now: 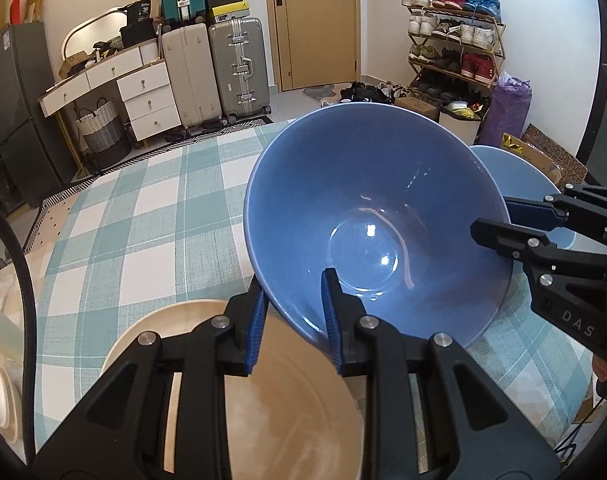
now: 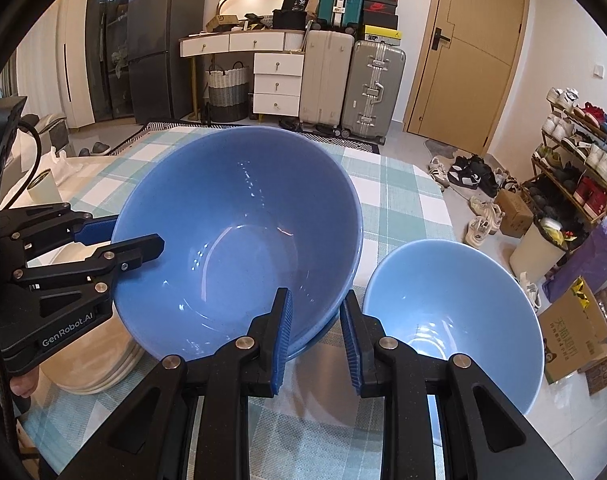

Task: Organize plates and bowls
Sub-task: 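Lower the held blue bowl into the other blue bowl with both grippers, then open both grippers to release the nested blue bowl, then withdraw both grippers and move toward the third blue bowl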

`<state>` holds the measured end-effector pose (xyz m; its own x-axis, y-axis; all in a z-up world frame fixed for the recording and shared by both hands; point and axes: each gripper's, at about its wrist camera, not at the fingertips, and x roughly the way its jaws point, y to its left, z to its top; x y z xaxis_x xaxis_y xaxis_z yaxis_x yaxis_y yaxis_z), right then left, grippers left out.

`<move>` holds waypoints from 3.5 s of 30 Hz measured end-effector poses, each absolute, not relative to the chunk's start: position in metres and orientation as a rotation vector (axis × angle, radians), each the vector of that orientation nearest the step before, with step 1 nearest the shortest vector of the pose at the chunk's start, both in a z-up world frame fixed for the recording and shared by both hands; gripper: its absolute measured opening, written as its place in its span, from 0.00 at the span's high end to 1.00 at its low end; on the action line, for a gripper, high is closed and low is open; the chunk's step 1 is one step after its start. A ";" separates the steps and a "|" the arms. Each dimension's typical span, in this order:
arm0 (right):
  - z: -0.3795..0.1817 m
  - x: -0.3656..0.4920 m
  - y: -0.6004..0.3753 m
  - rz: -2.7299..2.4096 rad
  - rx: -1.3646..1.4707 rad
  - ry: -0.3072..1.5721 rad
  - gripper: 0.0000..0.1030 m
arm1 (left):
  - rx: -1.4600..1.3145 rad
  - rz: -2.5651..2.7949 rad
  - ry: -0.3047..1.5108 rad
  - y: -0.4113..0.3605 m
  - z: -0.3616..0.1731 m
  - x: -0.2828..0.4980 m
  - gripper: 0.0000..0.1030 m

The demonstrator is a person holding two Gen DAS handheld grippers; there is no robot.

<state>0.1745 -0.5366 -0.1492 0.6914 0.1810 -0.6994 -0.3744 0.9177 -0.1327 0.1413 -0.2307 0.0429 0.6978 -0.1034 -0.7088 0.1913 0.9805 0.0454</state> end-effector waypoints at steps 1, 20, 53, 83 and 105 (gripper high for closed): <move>-0.149 0.174 -0.538 0.315 -0.277 0.745 0.76 | 0.121 -0.164 0.782 -0.231 0.043 0.139 0.78; -0.158 0.181 -0.528 0.306 -0.306 0.735 0.73 | 0.168 -0.161 0.797 -0.229 0.029 0.145 0.68; -0.123 0.174 -0.572 0.270 -0.170 0.675 0.01 | -0.111 -0.239 0.875 -0.192 0.038 0.141 0.20; -0.065 0.116 -0.699 0.165 -0.087 0.617 0.01 | -0.003 -0.440 0.830 -0.322 0.079 0.076 0.02; -0.092 0.152 -0.727 0.145 -0.046 0.690 0.01 | -0.078 -0.632 0.932 -0.385 0.065 0.096 0.44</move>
<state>0.1519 -0.7271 -0.0922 0.7615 0.1178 -0.6373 -0.1486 0.9889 0.0053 0.0958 -0.3846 0.0649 0.4305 -0.5387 -0.7243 0.4737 0.8178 -0.3267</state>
